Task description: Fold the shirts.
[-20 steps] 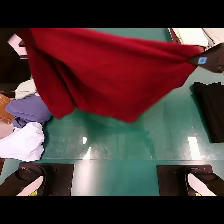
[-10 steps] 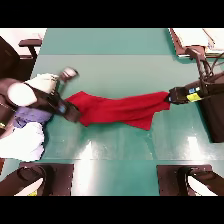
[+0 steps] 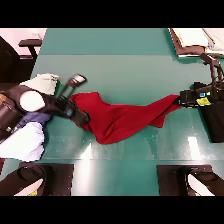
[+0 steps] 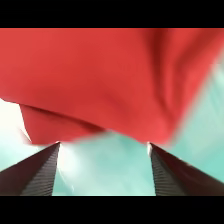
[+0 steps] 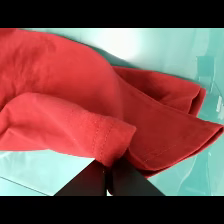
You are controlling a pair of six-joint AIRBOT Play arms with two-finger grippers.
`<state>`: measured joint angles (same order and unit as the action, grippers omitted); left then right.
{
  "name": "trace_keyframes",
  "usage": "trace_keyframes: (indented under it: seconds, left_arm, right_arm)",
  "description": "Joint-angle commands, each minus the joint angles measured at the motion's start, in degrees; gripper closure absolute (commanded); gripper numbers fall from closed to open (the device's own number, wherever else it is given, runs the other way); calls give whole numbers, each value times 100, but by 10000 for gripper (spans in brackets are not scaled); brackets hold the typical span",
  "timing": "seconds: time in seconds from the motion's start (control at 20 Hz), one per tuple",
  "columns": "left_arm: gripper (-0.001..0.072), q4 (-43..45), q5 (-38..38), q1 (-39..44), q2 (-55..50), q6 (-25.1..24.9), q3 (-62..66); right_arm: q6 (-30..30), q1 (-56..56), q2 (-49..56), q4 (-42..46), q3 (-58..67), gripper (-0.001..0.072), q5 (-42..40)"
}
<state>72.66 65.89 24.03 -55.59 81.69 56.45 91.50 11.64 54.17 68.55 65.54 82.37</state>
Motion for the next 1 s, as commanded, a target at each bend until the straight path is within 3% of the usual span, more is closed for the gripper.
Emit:
trace_keyframes:
  seconds: [0.0,0.25,0.45,0.75,0.8,0.85,0.9,0.95]
  left_arm:
    - [63,166,-654,-1239,-190,160,129]
    - [63,-170,-962,-2455,-1502,186,129]
    - [63,-608,-1447,-2441,-2332,-59,129]
    - [65,-1390,-1937,-2441,-2542,-463,138]
    - [139,-1547,-1952,-2441,-2546,-584,138]
    - [321,-1665,-1941,-2441,-2546,-684,138]
    - [435,-1773,-1932,-2441,-2546,-785,136]
    - [467,-1784,-1910,-2441,-2546,-826,136]
  right_arm:
    - [9,87,90,0,-15,694,9]
    - [9,549,560,-2,-15,694,4]
    - [11,697,822,-7,-15,694,-122]
    - [17,697,977,-4,-15,694,-223]
    - [20,697,977,-7,-15,694,-289]
    - [20,697,977,-7,-15,693,-334]
    - [22,697,977,-7,-15,693,-345]
    - [35,697,977,-7,-15,694,-348]
